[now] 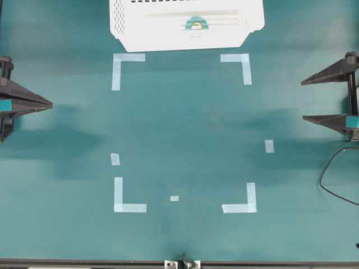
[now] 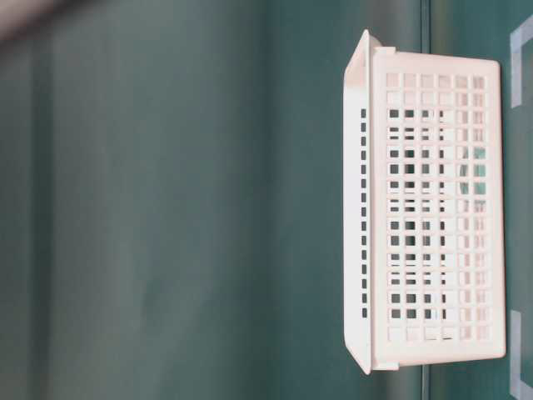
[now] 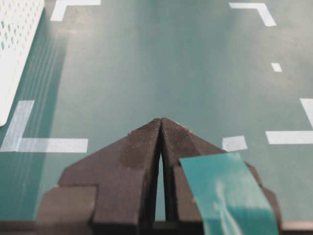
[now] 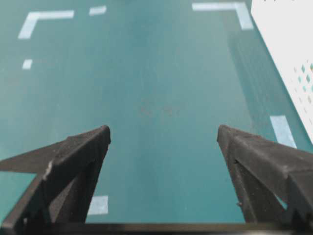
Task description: Put the tape in the middle into the white basket.
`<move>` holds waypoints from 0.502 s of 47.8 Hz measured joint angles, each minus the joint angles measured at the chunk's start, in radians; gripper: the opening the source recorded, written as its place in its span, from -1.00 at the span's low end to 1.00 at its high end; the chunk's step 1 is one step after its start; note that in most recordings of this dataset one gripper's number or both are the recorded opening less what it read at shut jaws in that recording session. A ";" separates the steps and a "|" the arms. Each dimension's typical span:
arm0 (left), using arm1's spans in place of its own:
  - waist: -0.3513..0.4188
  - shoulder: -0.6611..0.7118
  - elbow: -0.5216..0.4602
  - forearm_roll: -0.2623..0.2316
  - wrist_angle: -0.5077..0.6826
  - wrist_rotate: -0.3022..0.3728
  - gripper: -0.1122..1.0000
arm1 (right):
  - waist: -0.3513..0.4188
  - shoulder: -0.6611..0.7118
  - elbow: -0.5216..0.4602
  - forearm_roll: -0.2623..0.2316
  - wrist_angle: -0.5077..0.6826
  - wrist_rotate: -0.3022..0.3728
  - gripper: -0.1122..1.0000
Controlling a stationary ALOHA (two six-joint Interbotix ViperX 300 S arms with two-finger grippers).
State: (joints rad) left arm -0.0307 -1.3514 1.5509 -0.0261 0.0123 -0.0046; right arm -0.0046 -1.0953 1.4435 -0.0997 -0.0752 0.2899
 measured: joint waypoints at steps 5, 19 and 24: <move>0.000 0.000 0.000 0.000 0.000 0.000 -0.99 | 0.000 0.000 0.009 -0.014 0.000 -0.002 1.00; 0.002 0.000 0.000 0.000 0.000 0.000 -0.99 | 0.000 -0.002 0.035 -0.107 -0.002 0.000 1.00; 0.002 0.000 0.000 0.000 0.000 0.000 -0.99 | 0.000 -0.002 0.049 -0.109 -0.002 0.002 1.00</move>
State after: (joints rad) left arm -0.0291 -1.3514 1.5509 -0.0261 0.0123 -0.0046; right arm -0.0046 -1.0968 1.4926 -0.2086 -0.0767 0.2915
